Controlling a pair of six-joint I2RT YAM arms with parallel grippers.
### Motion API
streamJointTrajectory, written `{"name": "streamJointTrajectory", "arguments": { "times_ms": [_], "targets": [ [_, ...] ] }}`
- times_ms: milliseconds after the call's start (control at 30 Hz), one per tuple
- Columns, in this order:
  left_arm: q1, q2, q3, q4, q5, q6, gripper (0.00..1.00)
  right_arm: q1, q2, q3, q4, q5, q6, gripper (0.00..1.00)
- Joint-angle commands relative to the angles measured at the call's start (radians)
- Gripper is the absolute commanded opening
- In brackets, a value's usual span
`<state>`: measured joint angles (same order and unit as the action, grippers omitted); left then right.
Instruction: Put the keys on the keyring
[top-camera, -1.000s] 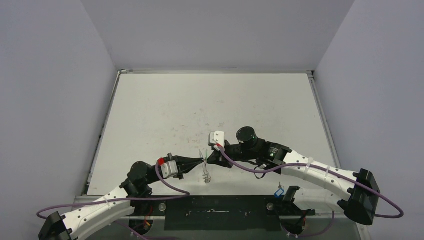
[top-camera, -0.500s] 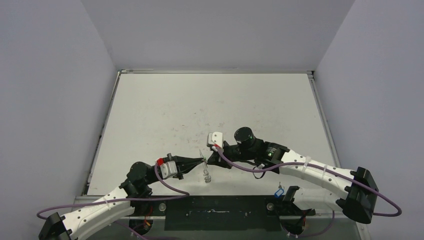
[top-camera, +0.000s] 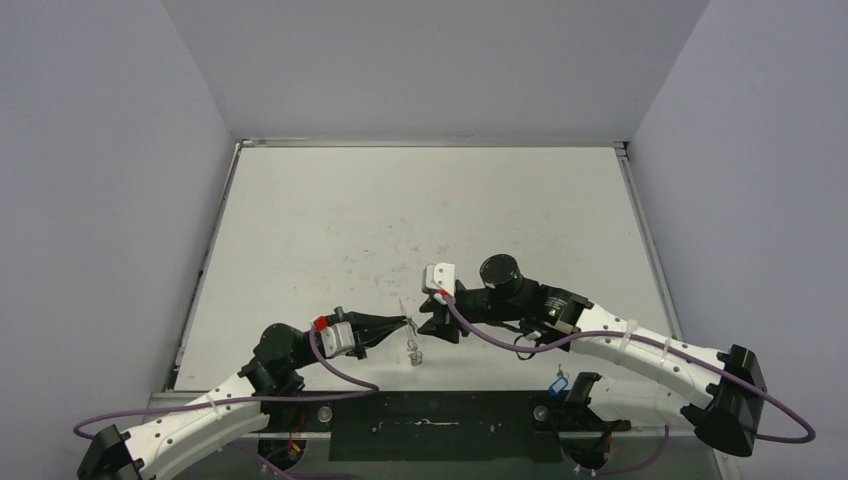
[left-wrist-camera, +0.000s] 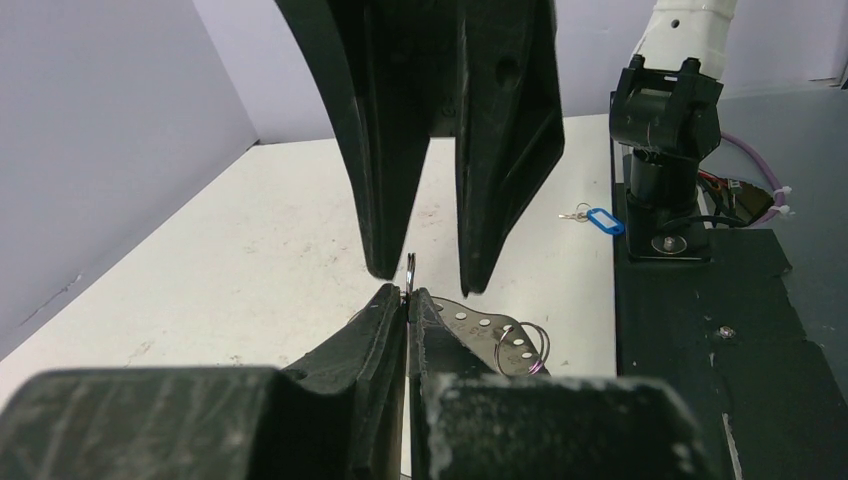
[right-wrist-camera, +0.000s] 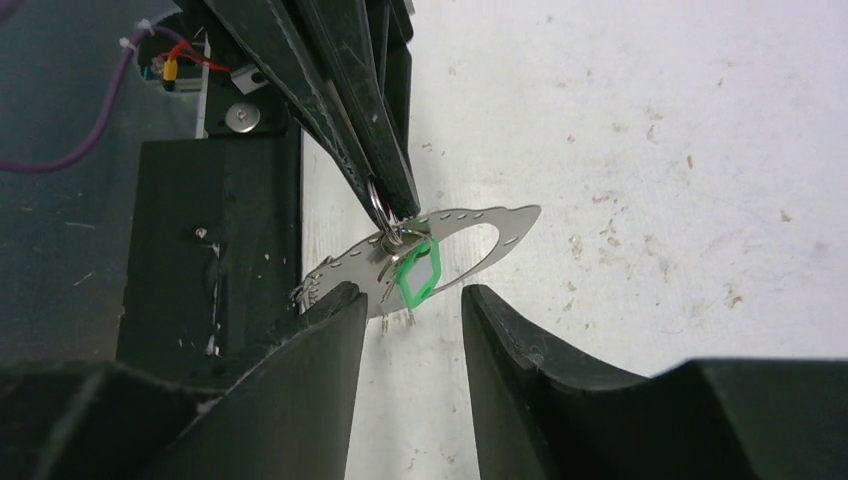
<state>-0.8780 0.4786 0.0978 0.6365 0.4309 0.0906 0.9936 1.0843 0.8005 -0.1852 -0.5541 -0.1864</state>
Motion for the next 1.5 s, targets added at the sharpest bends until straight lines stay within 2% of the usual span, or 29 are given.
{"name": "streamJointTrajectory", "arguments": {
  "times_ms": [0, 67, 233, 333, 433, 533, 633, 767, 933, 1033, 1133, 1200, 1233, 1467],
  "targets": [
    [-0.001, -0.007, 0.019, 0.043, 0.008, 0.001, 0.0, -0.003, -0.073, -0.011, 0.101, -0.011, 0.005, 0.44],
    [-0.002, -0.004, 0.02, 0.042, 0.009, 0.002, 0.0, -0.001, -0.079, -0.019, 0.135, -0.023, 0.018, 0.46],
    [-0.001, -0.001, 0.02, 0.043, 0.009, -0.003, 0.0, 0.002, -0.048, -0.015, 0.177, -0.048, 0.037, 0.45],
    [-0.002, -0.001, 0.021, 0.041, 0.01, -0.006, 0.0, 0.01, -0.017, -0.009, 0.202, -0.056, 0.051, 0.41],
    [-0.001, -0.005, 0.021, 0.036, 0.007, -0.006, 0.0, 0.015, 0.01, -0.003, 0.226, -0.062, 0.063, 0.32],
    [-0.001, -0.022, 0.024, 0.013, -0.006, -0.006, 0.0, 0.017, 0.01, 0.002, 0.213, -0.025, 0.07, 0.32],
    [-0.001, -0.054, 0.039, -0.092, -0.04, 0.012, 0.0, 0.015, -0.027, -0.02, 0.219, 0.035, 0.076, 0.43],
    [-0.001, -0.11, 0.097, -0.312, -0.15, 0.044, 0.0, 0.008, -0.083, -0.079, 0.259, 0.11, 0.098, 0.58],
    [-0.001, -0.172, 0.173, -0.546, -0.266, 0.07, 0.0, -0.014, -0.146, -0.144, 0.299, 0.197, 0.143, 0.71],
    [0.0, -0.177, 0.236, -0.712, -0.326, 0.077, 0.0, -0.034, -0.191, -0.197, 0.34, 0.251, 0.185, 0.78],
    [0.0, -0.147, 0.284, -0.804, -0.377, 0.079, 0.0, -0.052, -0.241, -0.249, 0.376, 0.333, 0.252, 0.91],
    [0.0, -0.11, 0.294, -0.813, -0.39, 0.079, 0.0, -0.06, -0.275, -0.284, 0.396, 0.391, 0.299, 0.99],
    [0.0, -0.086, 0.294, -0.803, -0.392, 0.082, 0.0, -0.064, -0.292, -0.298, 0.402, 0.415, 0.319, 1.0],
    [0.002, 0.143, 0.291, -0.581, -0.379, 0.1, 0.0, -0.079, -0.383, -0.364, 0.35, 0.565, 0.443, 1.0]
  ]
}}
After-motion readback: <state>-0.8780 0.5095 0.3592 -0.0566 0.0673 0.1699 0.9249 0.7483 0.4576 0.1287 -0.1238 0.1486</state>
